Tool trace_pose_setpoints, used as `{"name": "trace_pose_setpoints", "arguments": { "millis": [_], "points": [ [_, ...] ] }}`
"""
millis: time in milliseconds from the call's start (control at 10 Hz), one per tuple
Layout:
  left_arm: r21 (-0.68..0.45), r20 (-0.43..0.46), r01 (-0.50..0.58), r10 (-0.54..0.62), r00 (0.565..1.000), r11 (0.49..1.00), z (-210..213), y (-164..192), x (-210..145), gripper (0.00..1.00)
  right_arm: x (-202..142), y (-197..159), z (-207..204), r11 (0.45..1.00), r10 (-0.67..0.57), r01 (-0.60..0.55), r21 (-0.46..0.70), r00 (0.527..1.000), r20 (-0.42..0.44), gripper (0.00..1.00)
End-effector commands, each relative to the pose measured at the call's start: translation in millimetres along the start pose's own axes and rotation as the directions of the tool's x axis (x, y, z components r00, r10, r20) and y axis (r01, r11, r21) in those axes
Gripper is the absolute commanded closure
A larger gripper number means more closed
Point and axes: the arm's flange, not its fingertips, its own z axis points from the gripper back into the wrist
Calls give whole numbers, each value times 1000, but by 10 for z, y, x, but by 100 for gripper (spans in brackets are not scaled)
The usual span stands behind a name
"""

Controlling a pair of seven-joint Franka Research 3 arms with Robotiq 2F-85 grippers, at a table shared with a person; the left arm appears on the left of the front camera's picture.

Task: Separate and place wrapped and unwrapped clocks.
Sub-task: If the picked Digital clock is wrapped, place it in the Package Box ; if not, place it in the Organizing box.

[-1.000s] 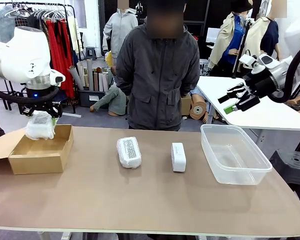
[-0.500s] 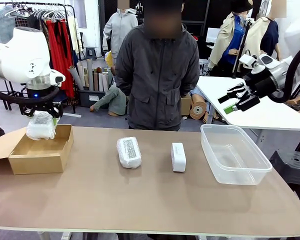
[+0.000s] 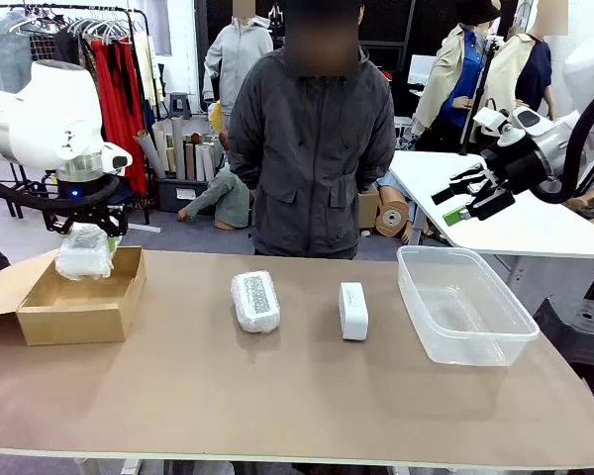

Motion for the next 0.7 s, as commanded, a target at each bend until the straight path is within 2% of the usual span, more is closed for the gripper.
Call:
{"name": "trace_pose_setpoints", "arguments": {
  "millis": [0,200,600],
  "points": [
    [-50,5,4,-4,1000,999,-86,124,140,100,17,2,1,1000,4,-4,0,1000,1,0],
    [-55,-2,-13,12,1000,998,-226,232,167,100,17,2,1,1000,4,-4,0,1000,1,0],
    [-106,-54,43,-49,997,993,-434,365,122,100,17,2,1,1000,4,-4,0,1000,1,0]
  ]
}}
